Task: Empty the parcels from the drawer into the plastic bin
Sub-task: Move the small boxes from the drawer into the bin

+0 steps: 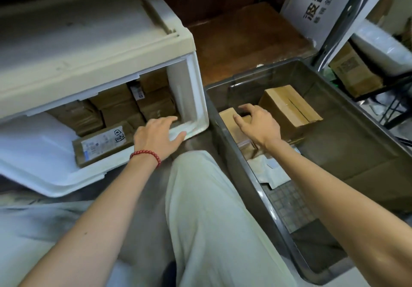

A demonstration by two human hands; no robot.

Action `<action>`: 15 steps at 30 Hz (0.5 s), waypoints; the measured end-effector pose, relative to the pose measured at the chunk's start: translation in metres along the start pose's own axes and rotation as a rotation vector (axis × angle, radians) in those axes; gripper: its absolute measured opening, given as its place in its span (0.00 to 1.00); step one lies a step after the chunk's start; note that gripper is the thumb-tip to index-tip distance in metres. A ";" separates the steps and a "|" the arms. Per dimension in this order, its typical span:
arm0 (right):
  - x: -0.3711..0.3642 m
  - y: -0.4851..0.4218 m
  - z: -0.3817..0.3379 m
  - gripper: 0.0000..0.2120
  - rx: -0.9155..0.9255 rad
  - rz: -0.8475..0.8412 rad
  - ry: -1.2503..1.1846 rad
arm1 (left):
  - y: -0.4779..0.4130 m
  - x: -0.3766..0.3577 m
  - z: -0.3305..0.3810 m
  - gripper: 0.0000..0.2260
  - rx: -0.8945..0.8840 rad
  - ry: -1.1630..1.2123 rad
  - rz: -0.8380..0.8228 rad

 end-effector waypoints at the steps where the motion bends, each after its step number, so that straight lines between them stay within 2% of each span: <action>1: 0.001 0.000 -0.013 0.23 0.027 0.004 -0.013 | 0.006 0.001 -0.017 0.24 0.035 -0.010 -0.018; 10: -0.028 0.021 -0.180 0.20 0.400 -0.081 0.008 | 0.057 0.034 -0.147 0.23 0.269 0.010 -0.031; 15: -0.083 0.028 -0.238 0.20 0.451 -0.257 0.065 | 0.072 0.031 -0.190 0.23 0.380 0.096 -0.028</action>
Point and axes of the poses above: each hand's wrist, its own y-axis away from the middle knuckle, its own x-axis out of the back of the hand, z = x × y, the point moved 7 cm from there along -y, towards the middle knuckle, and after that the axes turned 6 degrees about x, right-handed, at the moved point
